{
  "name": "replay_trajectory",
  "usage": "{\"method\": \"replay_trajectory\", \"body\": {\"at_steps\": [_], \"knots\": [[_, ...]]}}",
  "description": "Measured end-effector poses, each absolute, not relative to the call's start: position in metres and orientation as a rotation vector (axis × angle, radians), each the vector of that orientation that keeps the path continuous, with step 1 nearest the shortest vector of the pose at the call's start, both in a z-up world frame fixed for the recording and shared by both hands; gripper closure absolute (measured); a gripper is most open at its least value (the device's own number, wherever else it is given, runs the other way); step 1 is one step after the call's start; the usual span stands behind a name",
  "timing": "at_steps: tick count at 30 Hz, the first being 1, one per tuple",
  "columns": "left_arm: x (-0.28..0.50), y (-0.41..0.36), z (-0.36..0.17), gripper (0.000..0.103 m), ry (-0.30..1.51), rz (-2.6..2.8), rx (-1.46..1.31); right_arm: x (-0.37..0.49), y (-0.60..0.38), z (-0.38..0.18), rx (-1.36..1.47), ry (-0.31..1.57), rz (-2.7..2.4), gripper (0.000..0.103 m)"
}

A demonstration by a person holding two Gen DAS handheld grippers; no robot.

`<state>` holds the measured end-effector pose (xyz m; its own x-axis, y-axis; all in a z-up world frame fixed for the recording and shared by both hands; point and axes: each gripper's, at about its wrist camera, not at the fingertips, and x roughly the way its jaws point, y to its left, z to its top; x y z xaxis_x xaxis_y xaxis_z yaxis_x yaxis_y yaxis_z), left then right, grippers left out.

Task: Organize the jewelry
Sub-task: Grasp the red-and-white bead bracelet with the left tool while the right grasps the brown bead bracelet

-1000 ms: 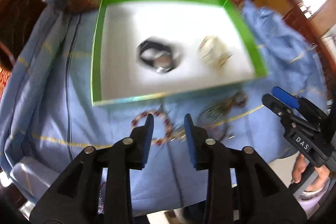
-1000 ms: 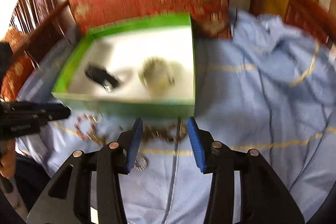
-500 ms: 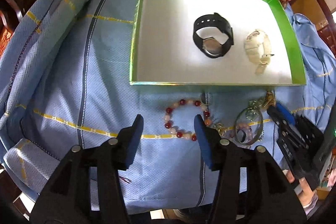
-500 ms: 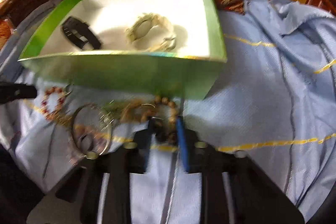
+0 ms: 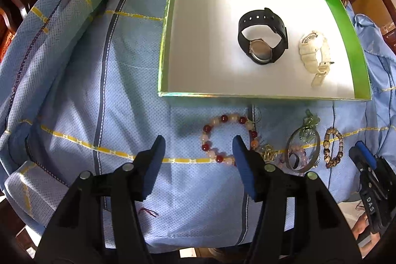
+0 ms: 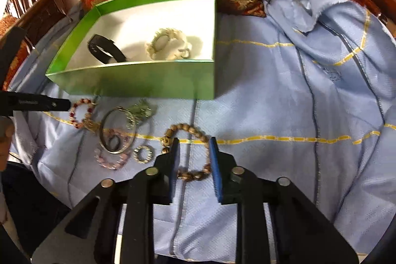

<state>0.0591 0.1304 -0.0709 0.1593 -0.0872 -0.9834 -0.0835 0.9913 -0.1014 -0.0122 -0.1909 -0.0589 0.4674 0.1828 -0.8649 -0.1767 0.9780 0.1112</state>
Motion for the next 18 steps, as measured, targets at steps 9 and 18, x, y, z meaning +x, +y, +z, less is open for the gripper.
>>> {"method": "replay_trajectory", "body": {"at_steps": [9, 18], "knots": [[0.063, 0.117, -0.090, 0.065, 1.442, 0.004, -0.119, -0.004, -0.186, -0.073, 0.018, 1.101, 0.211, 0.077], [0.068, 0.095, -0.103, 0.065, 1.442, 0.012, -0.074, -0.002, -0.186, -0.081, 0.010, 1.114, 0.180, 0.077]]}}
